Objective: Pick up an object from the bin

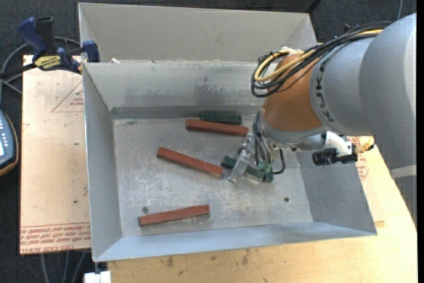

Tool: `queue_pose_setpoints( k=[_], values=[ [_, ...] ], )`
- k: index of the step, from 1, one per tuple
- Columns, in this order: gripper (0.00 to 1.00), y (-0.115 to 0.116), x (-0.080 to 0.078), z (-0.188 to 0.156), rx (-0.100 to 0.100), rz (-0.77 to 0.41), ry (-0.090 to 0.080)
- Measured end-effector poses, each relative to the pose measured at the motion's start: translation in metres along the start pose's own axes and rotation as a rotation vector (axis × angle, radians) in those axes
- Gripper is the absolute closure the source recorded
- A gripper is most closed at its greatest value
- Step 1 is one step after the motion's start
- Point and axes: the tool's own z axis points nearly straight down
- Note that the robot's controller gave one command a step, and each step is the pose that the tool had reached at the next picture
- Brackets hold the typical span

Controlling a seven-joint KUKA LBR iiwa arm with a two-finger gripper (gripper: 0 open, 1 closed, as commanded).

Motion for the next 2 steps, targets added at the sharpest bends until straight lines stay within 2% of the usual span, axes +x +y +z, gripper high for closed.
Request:
queue_pose_setpoints(
  k=[1, 2],
  values=[
    [1.0, 0.0, 0.0, -0.014, 0.0, -0.002, -0.001],
    [1.0, 0.001, -0.002, -0.072, -0.002, -0.004, -0.005]
  ],
)
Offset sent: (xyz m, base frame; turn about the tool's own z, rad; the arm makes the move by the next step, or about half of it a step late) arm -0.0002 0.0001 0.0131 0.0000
